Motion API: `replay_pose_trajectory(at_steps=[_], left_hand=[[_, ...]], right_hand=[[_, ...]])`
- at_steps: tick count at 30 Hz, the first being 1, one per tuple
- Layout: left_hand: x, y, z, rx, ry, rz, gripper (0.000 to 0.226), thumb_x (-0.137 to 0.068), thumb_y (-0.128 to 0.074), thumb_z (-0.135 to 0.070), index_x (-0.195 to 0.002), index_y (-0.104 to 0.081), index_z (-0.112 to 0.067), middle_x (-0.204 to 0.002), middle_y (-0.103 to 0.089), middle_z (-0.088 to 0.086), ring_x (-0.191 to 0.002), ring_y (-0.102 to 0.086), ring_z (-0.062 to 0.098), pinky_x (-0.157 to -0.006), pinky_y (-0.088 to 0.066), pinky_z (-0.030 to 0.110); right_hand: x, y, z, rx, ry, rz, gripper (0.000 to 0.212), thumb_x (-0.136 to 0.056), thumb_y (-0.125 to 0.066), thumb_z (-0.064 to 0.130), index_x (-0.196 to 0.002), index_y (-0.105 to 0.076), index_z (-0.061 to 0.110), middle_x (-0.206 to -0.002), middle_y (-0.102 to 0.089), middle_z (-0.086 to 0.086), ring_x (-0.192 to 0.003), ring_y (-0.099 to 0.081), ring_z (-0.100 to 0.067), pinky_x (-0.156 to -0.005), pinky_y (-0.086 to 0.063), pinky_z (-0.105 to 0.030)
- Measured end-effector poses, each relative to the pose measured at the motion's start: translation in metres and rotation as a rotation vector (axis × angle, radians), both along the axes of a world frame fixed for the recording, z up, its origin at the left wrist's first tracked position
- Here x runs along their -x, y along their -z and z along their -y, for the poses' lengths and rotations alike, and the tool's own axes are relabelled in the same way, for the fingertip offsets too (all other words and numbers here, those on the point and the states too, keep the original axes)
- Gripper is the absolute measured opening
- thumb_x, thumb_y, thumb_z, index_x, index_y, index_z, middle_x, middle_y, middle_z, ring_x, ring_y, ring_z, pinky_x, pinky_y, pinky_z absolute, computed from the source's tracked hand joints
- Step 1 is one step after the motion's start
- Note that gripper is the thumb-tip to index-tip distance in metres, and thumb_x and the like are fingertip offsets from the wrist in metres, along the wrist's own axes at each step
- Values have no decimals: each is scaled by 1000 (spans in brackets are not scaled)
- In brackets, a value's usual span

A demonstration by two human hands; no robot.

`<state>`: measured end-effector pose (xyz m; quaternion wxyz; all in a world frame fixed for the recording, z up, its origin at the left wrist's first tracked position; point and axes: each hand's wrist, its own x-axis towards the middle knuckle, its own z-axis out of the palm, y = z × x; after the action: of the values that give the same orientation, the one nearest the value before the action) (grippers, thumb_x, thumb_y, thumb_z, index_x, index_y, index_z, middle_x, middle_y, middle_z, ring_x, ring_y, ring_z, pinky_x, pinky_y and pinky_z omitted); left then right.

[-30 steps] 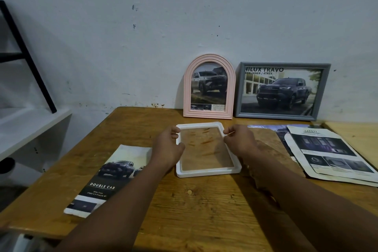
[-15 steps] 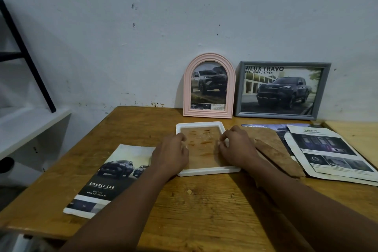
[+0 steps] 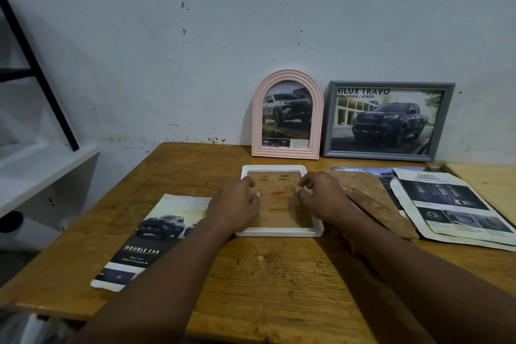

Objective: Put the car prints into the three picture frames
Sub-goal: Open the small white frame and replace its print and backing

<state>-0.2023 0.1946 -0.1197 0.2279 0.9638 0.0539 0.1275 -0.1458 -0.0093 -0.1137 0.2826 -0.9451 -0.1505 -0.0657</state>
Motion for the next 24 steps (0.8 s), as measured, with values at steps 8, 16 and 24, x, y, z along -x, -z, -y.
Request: replay_pose_trajectory(at_steps=[8,16,24], left_hand=[[14,-8,-20,58,13,33,42,-101,-56,-39,-141,-53,-25,-141,-57,-2,-125,-54,18,-96,-50,38],[51,-8,-99,3,-182,55,39,-100,-52,-37,-135,-55,-20,-134,-60,4,-117,-58,25,-95,-51,44],[81,16,-146,-2,-301,12,41,-94,-66,-30,-133,-58,-21,-130,-64,4,-115,-59,23,-95,-52,43]], right_hand=[[6,-16,-20,48,17,25,24,-89,-67,33,-111,-64,25,-111,-56,3,-102,-54,-16,-86,-52,-39],[36,-22,-120,128,-276,-83,48,-87,-63,53,-128,-51,32,-133,-56,-1,-124,-49,-24,-107,-37,-52],[66,-5,-171,395,-349,-52,88,-84,-61,63,-152,-23,21,-156,-34,-11,-149,-16,-33,-114,-3,-66]])
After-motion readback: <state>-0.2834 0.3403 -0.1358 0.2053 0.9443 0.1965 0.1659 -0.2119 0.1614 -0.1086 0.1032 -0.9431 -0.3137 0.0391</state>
